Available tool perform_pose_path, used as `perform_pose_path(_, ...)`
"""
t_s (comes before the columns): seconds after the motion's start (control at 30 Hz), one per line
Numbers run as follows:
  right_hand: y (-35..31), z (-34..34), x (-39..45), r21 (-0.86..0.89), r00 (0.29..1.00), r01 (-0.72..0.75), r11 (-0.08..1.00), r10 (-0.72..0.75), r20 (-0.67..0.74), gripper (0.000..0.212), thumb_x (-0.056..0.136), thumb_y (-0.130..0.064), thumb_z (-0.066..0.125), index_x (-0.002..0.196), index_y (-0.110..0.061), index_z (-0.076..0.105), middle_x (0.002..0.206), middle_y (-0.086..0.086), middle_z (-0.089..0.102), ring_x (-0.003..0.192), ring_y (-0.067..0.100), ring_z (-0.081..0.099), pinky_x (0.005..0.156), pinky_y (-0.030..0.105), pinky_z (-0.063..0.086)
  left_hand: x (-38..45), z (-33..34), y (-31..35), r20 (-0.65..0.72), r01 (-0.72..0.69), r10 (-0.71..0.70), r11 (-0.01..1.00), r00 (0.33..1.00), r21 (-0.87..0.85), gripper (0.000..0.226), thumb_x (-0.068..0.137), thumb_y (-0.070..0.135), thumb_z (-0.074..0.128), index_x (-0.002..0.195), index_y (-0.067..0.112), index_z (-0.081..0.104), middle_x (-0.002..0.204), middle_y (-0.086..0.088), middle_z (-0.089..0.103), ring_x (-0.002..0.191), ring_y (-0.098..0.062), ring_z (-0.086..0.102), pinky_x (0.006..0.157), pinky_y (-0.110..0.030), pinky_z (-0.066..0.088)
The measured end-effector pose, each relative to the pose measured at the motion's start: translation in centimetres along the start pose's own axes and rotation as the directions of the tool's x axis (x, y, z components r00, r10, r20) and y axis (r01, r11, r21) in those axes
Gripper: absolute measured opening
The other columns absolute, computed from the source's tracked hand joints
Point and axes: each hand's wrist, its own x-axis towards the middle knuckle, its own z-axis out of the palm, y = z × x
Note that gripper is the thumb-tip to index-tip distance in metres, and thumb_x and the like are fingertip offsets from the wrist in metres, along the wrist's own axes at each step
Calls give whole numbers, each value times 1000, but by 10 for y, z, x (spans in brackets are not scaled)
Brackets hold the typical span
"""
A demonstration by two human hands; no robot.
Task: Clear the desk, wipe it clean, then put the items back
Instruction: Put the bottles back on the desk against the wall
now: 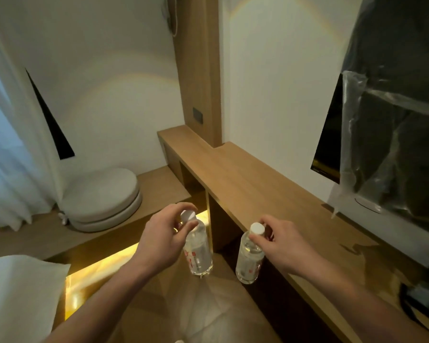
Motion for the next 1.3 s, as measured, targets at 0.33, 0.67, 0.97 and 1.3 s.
perform_pose_path(0.33,-36,21,147,-29,995,-100,995,99,-13,22,97,-53,58,116,-42,56,105,-20,57,91,-1,58,66,17,48,158,1,-94,111,-57,56,998,992,4,30,94,38,69,124,42,62,114,25,62,94,4,60,76,-16,54)
perform_pose_path(0.67,-63,27,271,63,977,-142,988,150,-150,13,98,-50,59,110,-46,59,104,-21,62,92,0,59,73,20,49,316,1,-155,199,-165,161,986,967,1,27,93,41,70,118,47,61,105,29,60,91,1,61,83,-29,60)
perform_pose_path(0.97,-23,37,400,92,965,-218,972,229,-130,8,97,-49,63,101,-44,58,98,-20,63,89,1,61,76,26,54,448,71,-204,253,-153,156,988,955,-31,26,93,38,72,118,40,65,114,23,64,97,3,61,87,-25,58)
perform_pose_path(1.3,55,59,557,121,930,-362,924,368,-26,15,94,-50,64,95,-39,53,84,-12,62,75,6,59,66,31,51,602,158,-256,374,-104,70,992,925,72,25,90,40,77,111,41,64,109,22,62,84,2,63,79,-30,59)
